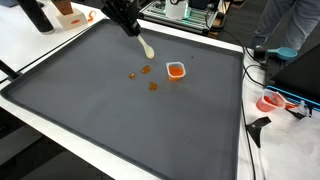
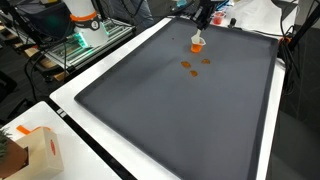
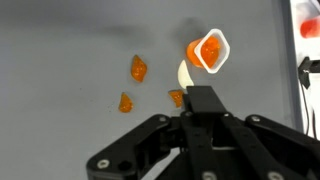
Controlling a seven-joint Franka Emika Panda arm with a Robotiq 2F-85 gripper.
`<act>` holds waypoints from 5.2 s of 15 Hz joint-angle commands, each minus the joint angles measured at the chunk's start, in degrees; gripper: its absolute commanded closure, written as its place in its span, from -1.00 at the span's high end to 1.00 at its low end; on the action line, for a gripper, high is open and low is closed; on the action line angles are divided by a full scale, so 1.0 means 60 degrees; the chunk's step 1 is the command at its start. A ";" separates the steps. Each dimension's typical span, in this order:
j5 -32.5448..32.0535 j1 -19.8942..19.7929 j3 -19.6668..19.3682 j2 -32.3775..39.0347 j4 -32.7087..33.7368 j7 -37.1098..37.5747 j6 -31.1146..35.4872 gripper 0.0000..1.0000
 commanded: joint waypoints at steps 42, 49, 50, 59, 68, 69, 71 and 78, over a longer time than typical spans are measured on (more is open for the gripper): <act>-0.9498 0.4858 -0.0092 0.2980 0.3297 0.9218 -0.3357 -0.94; -1.0000 0.5006 -0.0258 0.4056 0.4224 1.0264 -0.3544 -0.94; -1.0043 0.4997 -0.0272 0.4155 0.4316 1.0300 -0.3537 -0.94; -0.9948 0.4786 -0.0237 0.4487 0.4682 0.9981 -0.3185 -0.94; -0.9503 0.4253 -0.0029 0.4046 0.4320 0.9492 -0.2414 -0.94; -0.9393 0.4150 0.0023 0.3955 0.4254 0.9396 -0.2292 -0.94; -0.9170 0.3963 0.0120 0.3757 0.4124 0.9208 -0.2069 -0.94; -0.7990 0.3261 0.0503 0.2942 0.3704 0.8107 -0.1724 -0.94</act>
